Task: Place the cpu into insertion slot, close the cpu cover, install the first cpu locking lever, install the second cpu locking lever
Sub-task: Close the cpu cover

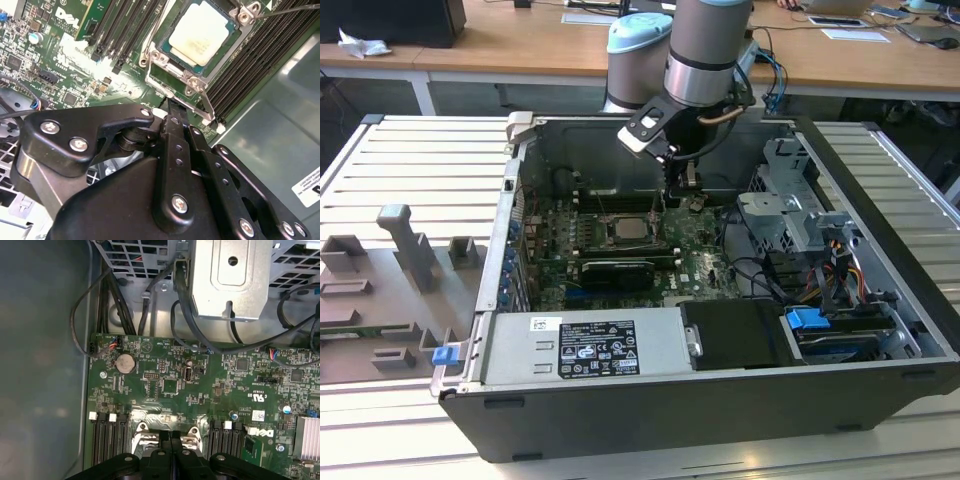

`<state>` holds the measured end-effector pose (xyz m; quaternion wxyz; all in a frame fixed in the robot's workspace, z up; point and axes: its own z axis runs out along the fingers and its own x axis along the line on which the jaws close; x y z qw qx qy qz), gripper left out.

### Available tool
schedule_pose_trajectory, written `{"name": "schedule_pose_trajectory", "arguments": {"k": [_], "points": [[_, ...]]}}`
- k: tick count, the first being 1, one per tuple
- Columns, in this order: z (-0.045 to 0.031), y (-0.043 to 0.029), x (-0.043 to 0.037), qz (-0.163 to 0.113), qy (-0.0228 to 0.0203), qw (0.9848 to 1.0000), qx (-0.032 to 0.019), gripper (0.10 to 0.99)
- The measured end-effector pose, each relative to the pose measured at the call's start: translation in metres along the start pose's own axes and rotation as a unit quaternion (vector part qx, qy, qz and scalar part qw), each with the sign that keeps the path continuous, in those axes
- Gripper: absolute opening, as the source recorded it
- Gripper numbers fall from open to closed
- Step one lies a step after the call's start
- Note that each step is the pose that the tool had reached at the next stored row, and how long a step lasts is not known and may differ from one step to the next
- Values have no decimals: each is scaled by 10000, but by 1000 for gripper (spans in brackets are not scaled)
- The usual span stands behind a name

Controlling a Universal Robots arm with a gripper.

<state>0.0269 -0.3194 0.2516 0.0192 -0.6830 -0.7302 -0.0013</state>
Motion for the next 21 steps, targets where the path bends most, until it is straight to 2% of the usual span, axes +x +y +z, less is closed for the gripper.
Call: {"name": "schedule_pose_trajectory", "arguments": {"k": [5, 12, 17, 21], "points": [[30, -110, 7, 0, 0, 10000, 0, 106], [78, -200, 11, 0, 0, 10000, 3, 106], [90, -385, 23, 0, -1, 10000, 4, 106], [96, -485, 30, 0, 0, 10000, -12, 106]]}}
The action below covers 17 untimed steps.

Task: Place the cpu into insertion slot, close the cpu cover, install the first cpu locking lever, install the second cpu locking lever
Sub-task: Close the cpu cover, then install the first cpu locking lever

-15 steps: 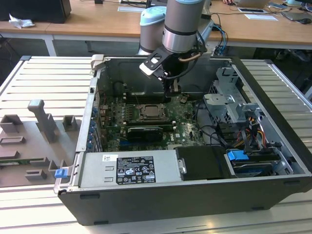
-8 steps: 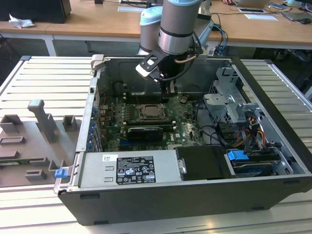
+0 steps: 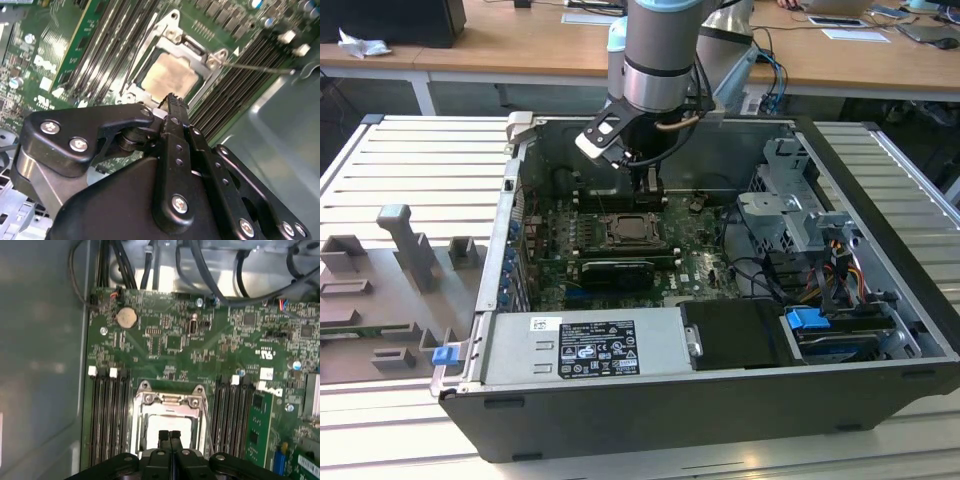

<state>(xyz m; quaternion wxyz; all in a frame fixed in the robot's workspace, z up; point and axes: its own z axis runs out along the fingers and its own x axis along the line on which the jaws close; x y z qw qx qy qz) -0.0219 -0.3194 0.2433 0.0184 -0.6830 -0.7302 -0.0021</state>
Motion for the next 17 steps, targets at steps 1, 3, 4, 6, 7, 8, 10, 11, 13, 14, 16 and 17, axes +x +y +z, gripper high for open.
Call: {"name": "schedule_pose_trajectory", "arguments": {"k": [1, 3, 4, 6, 7, 8, 10, 11, 13, 14, 16, 17], "points": [[0, -20, 1, -1, -1, 10000, -2, 106], [1, -44, 3, -1, -1, 10000, -3, 106], [2, -56, 3, -1, -1, 10000, -3, 106], [2, -72, 5, -1, -1, 10000, -3, 106], [2, -77, 5, 0, -1, 10000, -3, 106], [2, -81, 5, -1, -1, 10000, -3, 106], [2, -88, 6, -1, -1, 10000, -3, 106], [0, -88, 5, -1, -2, 10000, -3, 106], [-27, -89, 6, -1, -1, 10000, -3, 106], [-32, -89, 7, -1, -1, 10000, -3, 106], [-40, -89, 7, 0, -1, 10000, -3, 106], [-43, -89, 7, -1, -1, 10000, -3, 106]]}}
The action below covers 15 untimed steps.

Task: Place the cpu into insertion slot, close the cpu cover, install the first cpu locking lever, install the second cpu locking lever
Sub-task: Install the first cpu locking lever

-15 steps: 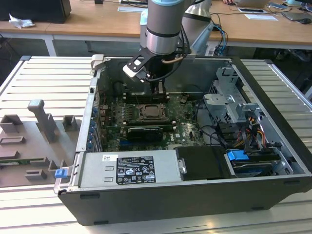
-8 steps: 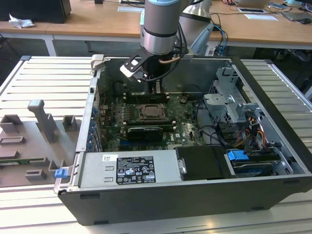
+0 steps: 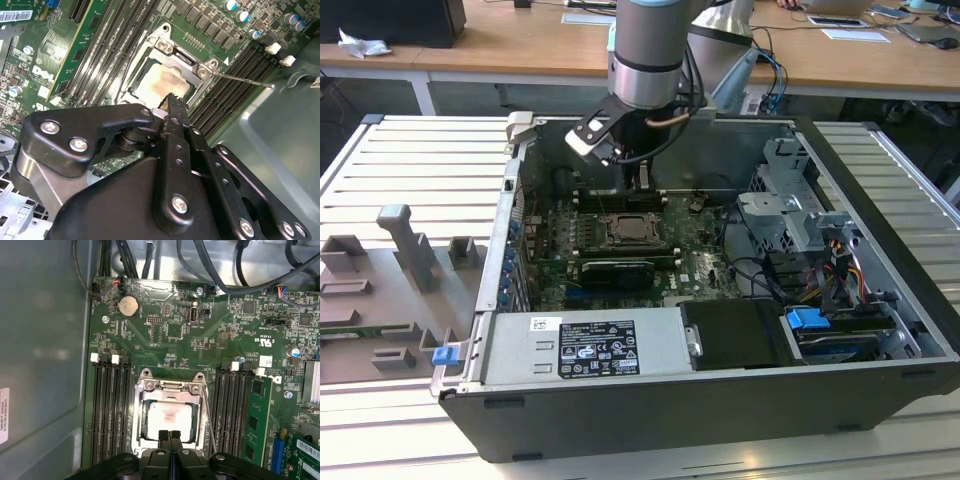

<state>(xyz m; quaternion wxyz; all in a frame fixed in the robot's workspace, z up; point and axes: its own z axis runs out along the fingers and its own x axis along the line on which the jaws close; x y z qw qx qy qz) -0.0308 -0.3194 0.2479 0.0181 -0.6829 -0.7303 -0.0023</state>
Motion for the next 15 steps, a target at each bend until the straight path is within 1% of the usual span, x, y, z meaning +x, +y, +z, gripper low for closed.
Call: {"name": "schedule_pose_trajectory", "arguments": {"k": [2, 8, 10, 11, 12, 14, 15], "points": [[-12, -1, 0, 0, 0, 10000, 0, 106], [-80, -2, 3, 0, 0, 10000, 0, 106], [-144, -3, 4, 0, 0, 10000, 0, 106], [-186, -4, 6, 0, 1, 10000, 0, 106], [-245, -5, 7, 0, 0, 10000, 0, 106], [-293, -6, 9, 0, 0, 10000, 0, 106], [-300, -6, 10, -19, 1, 10000, 0, 106]]}}
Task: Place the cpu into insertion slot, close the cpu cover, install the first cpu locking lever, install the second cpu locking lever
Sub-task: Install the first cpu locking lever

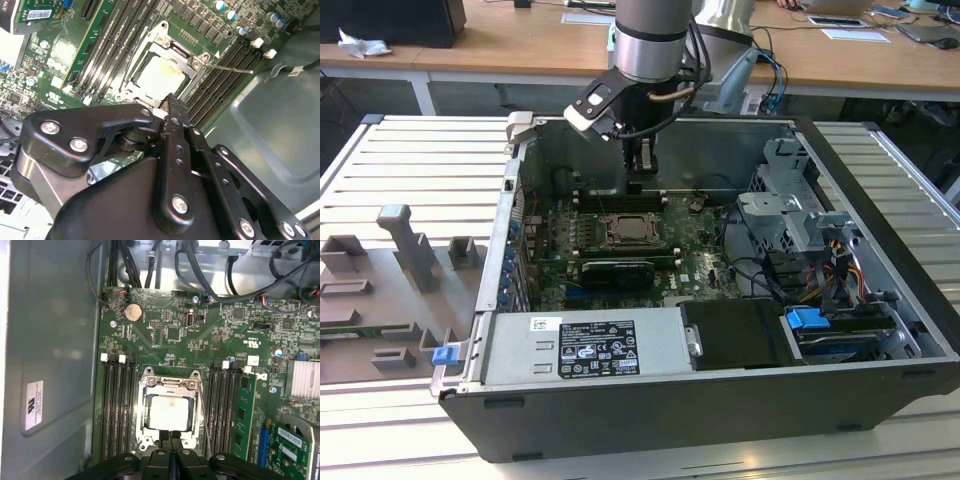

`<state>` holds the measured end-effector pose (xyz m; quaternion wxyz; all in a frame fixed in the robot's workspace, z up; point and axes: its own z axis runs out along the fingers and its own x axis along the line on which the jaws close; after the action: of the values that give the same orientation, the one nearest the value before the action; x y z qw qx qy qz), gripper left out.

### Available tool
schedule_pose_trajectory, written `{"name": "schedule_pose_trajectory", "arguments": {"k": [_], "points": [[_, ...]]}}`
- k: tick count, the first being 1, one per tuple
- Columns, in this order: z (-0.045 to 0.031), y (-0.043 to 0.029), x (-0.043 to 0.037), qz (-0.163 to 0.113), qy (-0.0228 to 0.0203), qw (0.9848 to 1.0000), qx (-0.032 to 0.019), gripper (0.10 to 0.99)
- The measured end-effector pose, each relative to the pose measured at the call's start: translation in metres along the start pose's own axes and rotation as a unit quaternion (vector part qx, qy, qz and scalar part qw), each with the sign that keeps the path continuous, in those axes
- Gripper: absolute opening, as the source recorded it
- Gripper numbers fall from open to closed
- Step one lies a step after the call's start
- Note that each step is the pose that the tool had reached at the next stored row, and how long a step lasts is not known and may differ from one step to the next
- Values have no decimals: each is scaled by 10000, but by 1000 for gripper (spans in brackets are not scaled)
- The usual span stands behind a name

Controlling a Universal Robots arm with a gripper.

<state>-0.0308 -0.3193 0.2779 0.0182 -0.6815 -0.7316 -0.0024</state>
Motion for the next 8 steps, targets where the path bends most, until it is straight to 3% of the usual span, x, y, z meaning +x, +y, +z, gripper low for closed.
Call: {"name": "schedule_pose_trajectory", "arguments": {"k": [4, 8], "points": [[-1, 0, 0, -450, -11, 9990, 14, 106], [-1, 0, 0, -852, -19, 9964, 26, 106]]}}
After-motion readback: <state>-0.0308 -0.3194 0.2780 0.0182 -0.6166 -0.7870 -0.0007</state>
